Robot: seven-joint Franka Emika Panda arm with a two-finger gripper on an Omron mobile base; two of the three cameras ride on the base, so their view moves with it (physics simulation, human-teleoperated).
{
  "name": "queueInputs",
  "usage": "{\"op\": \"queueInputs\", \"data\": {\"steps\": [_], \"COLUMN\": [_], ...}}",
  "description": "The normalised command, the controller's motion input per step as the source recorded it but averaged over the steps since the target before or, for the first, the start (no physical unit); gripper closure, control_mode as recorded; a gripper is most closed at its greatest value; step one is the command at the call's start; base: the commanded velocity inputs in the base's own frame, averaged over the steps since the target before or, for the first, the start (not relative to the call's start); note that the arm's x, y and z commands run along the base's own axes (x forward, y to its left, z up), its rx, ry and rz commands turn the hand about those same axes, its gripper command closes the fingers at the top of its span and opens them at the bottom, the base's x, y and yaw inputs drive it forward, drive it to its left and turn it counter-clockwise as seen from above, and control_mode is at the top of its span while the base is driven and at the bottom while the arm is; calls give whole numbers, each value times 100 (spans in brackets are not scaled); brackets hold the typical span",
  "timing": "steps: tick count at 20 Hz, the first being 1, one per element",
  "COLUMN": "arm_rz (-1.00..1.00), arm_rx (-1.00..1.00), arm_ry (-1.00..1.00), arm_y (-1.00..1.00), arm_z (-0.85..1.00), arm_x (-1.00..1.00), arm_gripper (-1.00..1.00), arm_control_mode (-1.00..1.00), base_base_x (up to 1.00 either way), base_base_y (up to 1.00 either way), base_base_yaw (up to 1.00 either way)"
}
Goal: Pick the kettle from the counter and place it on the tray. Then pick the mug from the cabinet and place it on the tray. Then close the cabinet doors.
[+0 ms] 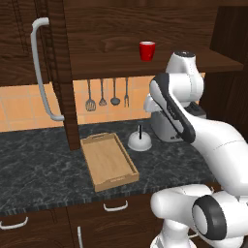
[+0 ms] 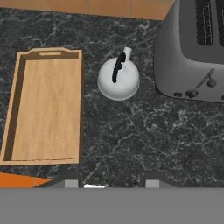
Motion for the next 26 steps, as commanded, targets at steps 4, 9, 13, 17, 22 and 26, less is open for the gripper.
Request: {"op": "queueInputs", "data": {"steps": [4,9,13,17,22,26], "arm_rz": [0,0,0,-8,-21,-11], "arm_rx": [0,0,0,0,0,0], "arm_ry": [-5,-11,-3,-11,-7,0], "arm_y": [0,0,0,6,26,10], "arm_z": [-3,-34,-49,-37,-20,-13], "arm_x": [-29,-41,-27,-3,28,37], "arm_gripper": [-100,-100,-100,-100,-100,-100], "arm_control_mode": [-100,-100,-100,-100,-100,-100], "base_base_x": [0,0,0,0,0,0], "base_base_y": [0,0,0,0,0,0], "base_base_yaw": [0,0,0,0,0,0]}}
